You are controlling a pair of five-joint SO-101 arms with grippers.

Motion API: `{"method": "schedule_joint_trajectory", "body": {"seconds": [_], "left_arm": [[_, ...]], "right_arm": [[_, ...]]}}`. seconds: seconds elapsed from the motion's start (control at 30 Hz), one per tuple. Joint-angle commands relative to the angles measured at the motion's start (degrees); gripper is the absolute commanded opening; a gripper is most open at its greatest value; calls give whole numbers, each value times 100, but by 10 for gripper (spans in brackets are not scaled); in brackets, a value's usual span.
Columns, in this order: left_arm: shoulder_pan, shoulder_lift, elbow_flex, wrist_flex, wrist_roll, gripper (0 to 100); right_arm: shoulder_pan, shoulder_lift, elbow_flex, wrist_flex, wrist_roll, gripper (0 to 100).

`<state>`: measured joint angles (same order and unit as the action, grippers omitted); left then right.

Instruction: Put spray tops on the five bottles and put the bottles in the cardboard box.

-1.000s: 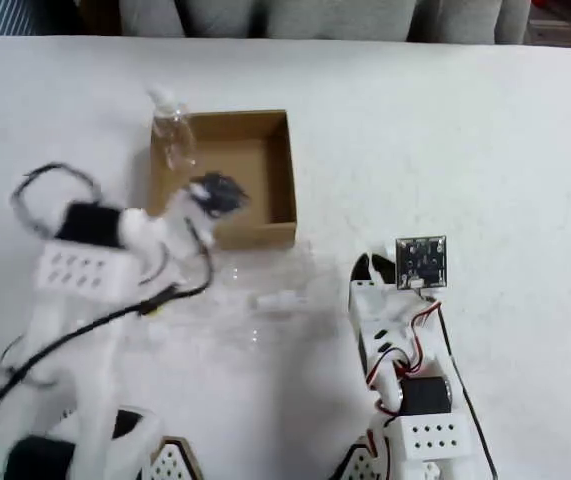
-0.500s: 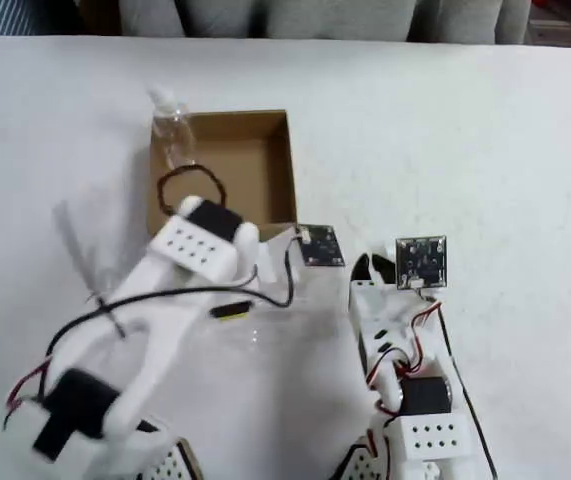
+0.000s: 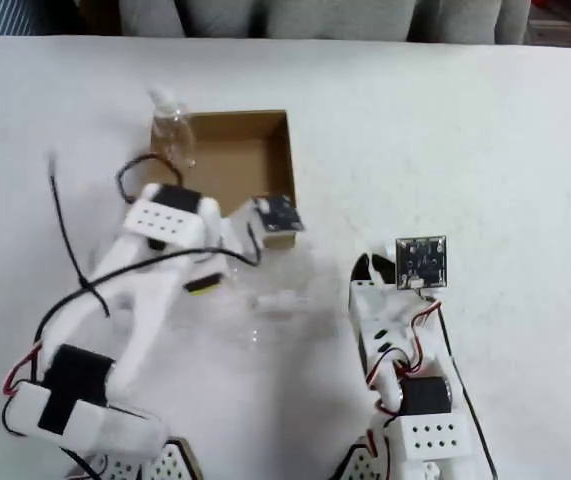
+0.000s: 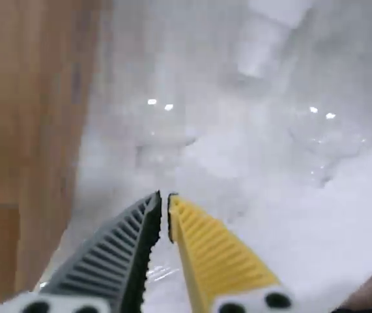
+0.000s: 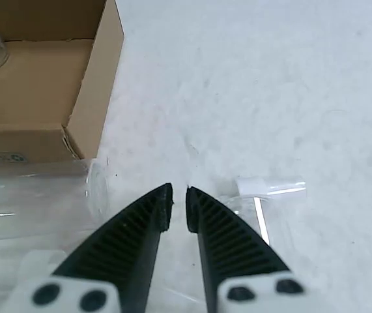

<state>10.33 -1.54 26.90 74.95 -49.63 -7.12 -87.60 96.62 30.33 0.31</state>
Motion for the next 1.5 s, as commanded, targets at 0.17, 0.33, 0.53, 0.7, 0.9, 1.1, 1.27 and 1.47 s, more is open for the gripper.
{"method": "schedule_joint_trajectory", "body": {"seconds": [0.17,0.33,0.53,0.7,0.9,1.1,1.27,1.47], "left_arm": [[-1130,-31,-18,-176,-571,20],[-1578,-31,-18,-185,-580,20],[-2229,-31,-35,-158,-1108,20],[-2554,-101,-158,-141,-1134,20],[-2352,-514,-791,580,-1134,24],[-1587,-1235,-967,1749,-1574,96],[-1288,-1631,-818,2444,-2611,181],[-1358,-1974,9,2189,-4826,184]], "right_arm": [[48,4,53,-92,9,15],[48,4,53,-92,9,15],[48,4,53,-92,9,15],[48,4,53,-92,9,15],[48,4,53,-92,9,15],[48,4,53,-92,9,15],[48,4,53,-92,9,15],[48,4,53,-92,9,15]]}}
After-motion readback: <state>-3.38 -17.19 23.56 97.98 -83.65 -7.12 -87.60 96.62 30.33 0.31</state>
